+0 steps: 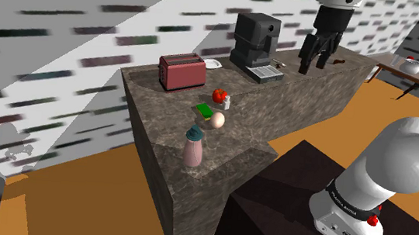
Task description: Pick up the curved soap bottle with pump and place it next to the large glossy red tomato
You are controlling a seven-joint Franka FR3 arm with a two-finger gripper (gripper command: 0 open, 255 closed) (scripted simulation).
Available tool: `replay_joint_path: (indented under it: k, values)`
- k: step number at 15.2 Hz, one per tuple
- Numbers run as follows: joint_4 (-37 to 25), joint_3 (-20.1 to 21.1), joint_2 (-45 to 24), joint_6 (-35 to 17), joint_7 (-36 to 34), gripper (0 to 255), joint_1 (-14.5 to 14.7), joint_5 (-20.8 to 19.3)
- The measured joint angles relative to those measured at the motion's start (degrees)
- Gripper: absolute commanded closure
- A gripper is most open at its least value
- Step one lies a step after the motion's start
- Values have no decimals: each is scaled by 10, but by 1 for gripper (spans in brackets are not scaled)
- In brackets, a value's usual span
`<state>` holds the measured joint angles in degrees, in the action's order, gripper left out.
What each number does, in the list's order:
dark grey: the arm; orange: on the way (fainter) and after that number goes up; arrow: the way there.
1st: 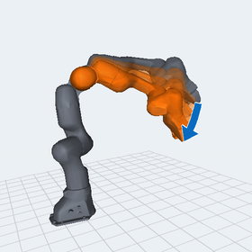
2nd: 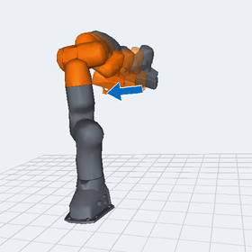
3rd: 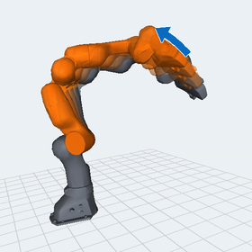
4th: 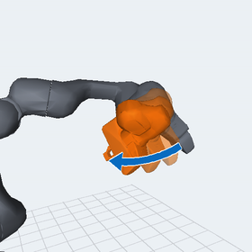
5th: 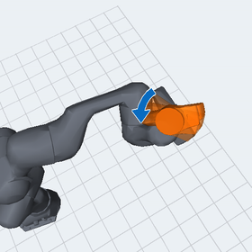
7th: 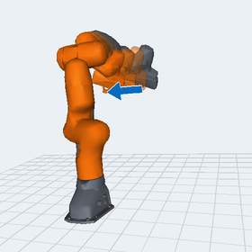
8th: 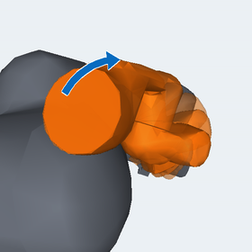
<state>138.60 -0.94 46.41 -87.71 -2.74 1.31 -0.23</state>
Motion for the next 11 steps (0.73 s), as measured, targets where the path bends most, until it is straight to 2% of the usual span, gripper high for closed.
replay_joint_path:
  k: [4,11]
  values:
    - [9,10,-30,-33,-14,0,3,9]
    - [13,49,-151,-144,-66,0,16,38]
